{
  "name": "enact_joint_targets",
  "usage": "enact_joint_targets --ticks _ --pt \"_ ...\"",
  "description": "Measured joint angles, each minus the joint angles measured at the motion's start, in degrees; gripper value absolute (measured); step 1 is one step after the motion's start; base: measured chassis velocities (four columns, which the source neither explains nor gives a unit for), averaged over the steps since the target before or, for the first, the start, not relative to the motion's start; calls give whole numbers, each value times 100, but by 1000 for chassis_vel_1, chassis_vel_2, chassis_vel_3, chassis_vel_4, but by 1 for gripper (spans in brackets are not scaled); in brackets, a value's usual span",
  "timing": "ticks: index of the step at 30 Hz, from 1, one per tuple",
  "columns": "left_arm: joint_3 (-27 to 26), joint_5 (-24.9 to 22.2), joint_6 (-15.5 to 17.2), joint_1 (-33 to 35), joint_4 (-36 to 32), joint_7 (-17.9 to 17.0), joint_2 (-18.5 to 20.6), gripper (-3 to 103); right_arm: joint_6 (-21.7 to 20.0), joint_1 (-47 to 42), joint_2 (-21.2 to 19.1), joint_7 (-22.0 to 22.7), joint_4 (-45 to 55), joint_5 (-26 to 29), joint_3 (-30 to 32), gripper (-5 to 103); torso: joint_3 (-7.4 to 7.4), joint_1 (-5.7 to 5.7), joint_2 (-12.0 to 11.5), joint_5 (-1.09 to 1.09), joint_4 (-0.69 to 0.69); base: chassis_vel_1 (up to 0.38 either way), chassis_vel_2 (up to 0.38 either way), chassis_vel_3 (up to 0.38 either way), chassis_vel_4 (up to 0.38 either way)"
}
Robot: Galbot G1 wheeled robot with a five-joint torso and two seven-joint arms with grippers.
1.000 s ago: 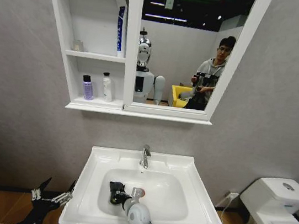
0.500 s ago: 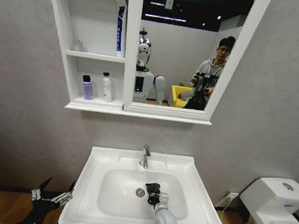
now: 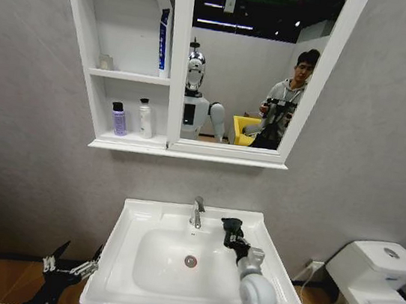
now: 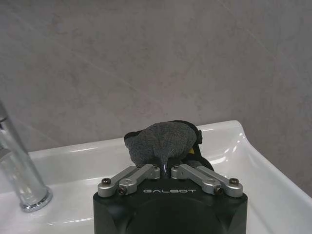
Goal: Move facial cleanser and shampoo from washbasin to cabinet, then wipe washbasin with towel.
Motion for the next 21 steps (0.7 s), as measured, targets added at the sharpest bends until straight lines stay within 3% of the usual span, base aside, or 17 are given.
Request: enact_joint_targets --ticks 4,12,20,21 --pt "0 0 0 0 0 0 0 100 -104 315 -218 -124 -528 416 44 5 0 0 0 1 3 0 0 0 0" --pt "0 0 0 0 0 0 0 100 -28 531 -333 -413 -1207 391 71 5 0 0 0 0 1 0 0 0 0" --pt "0 0 -1 0 0 0 0 100 470 509 -333 -950 -1688 -400 81 5 0 0 0 0 1 0 0 0 0" --pt "0 0 -1 0 0 0 0 100 540 507 -365 -1050 -1736 -445 84 15 0 0 0 -2 1 0 0 0 0"
